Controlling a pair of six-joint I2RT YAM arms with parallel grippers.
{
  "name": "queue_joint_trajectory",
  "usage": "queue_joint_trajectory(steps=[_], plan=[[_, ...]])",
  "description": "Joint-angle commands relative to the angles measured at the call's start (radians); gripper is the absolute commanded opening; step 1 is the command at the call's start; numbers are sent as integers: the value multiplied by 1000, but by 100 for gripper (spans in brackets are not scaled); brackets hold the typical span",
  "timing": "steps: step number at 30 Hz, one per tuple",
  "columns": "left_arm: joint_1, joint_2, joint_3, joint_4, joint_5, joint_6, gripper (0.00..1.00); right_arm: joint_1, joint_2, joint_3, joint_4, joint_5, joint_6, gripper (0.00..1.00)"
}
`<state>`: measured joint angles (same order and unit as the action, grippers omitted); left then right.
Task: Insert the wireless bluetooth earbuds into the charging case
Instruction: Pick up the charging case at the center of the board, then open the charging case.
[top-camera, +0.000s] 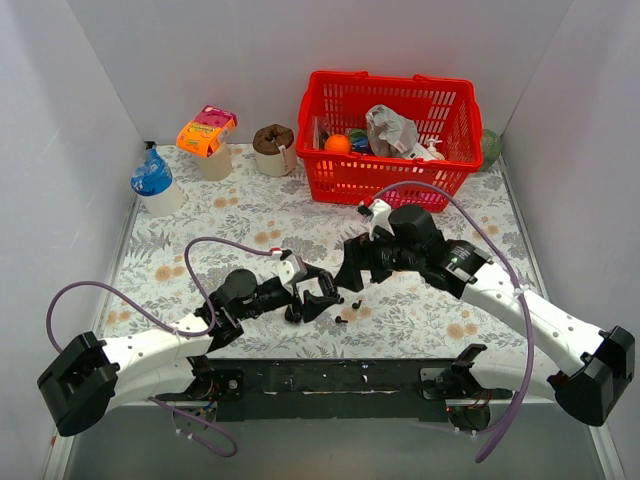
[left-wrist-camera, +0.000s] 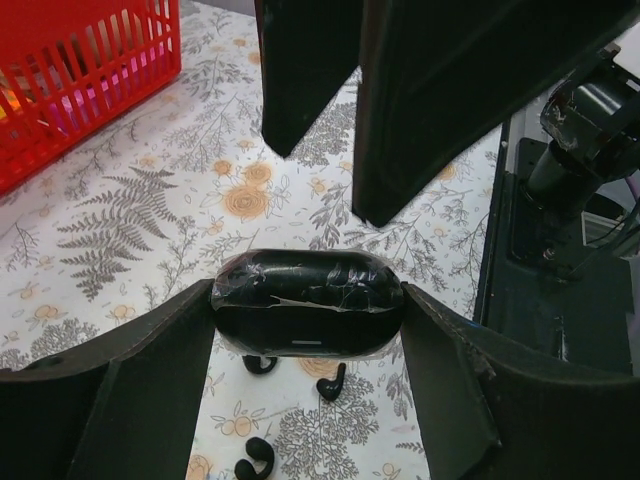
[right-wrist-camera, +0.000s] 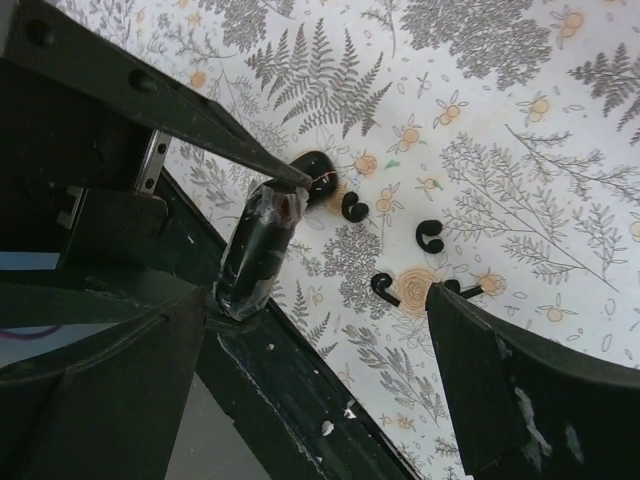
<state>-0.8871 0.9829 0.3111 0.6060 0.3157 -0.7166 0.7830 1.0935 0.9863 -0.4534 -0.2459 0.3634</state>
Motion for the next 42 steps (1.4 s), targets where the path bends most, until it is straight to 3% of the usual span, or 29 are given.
queue_joint_trajectory(steps=[1,17,30,42], plan=[[-7,2,55,1,23,65,0,59,14,45,44,39,40,98],[-24,-36,45,-31,-1,77,0,108,101,37,58,138,83,90],[-30,-61,19,-31,-27,98,0,107,80,22,58,214,100,72],[-30,-69,8,-26,-44,100,0,104,57,14,35,277,108,70]])
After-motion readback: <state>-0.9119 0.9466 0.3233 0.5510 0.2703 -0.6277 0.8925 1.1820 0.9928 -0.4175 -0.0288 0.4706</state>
